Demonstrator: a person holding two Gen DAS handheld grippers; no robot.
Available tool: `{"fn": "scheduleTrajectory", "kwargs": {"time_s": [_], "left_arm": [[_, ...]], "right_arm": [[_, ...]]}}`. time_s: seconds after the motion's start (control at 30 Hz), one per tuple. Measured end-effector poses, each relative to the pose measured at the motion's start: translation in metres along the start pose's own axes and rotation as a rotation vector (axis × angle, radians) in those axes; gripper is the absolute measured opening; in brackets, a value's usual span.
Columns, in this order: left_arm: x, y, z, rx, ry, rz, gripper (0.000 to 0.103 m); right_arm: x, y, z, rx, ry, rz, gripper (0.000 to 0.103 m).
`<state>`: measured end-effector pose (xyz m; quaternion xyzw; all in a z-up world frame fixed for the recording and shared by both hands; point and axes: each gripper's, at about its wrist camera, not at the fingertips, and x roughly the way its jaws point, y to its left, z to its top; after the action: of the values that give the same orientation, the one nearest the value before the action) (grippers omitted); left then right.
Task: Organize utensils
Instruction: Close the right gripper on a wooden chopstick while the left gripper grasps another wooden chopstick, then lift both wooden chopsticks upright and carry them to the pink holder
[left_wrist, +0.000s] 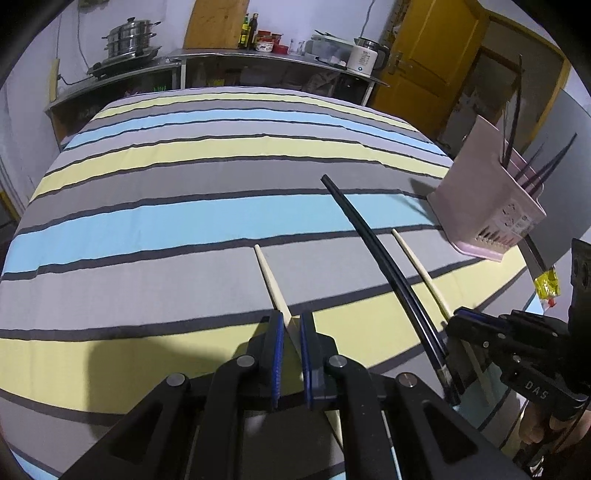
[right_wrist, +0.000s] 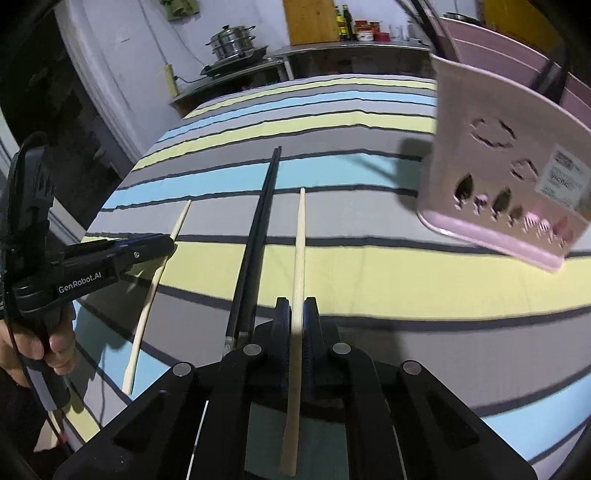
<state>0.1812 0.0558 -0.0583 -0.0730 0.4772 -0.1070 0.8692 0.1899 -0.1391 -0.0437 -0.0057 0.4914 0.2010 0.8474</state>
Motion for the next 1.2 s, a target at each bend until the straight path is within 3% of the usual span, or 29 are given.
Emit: {"fn": "scheduleTrajectory", "kwargs": {"time_s": [0.07,0.33,0.63,0.8,0.97,1.2], "left_arm": [[0.002,0.002,0.004,-0.021,-0.003,0.001,0.009],[0.013,0.005,0.020,-0.066,-0.014,0.030,0.009],[0.018,-0.005,0.024,-0.045,-0.021,0.106,0.009],[0.021,-0.009,0.028,-0.018,-0.008,0.133,0.009],[0.019,-0.005,0.032,-0.040,0.008,0.097,0.007],[-0.013,-0.016,0.038,-0.018,-0.050,0.057,0.006]], "right_arm": [[0.003,0.002,0.008,-0.008,-0.005,-0.009,0.014],[0.026,0.004,0.036,-0.025,-0.005,-0.037,0.014],[0.038,0.006,0.052,-0.040,-0.004,-0.049,0.014],[0.040,0.005,0.056,-0.045,0.009,-0.059,0.006],[0.035,0.007,0.059,-0.047,0.005,-0.042,0.006],[0.003,0.012,0.065,-0.052,-0.062,-0.014,0.006]]}}
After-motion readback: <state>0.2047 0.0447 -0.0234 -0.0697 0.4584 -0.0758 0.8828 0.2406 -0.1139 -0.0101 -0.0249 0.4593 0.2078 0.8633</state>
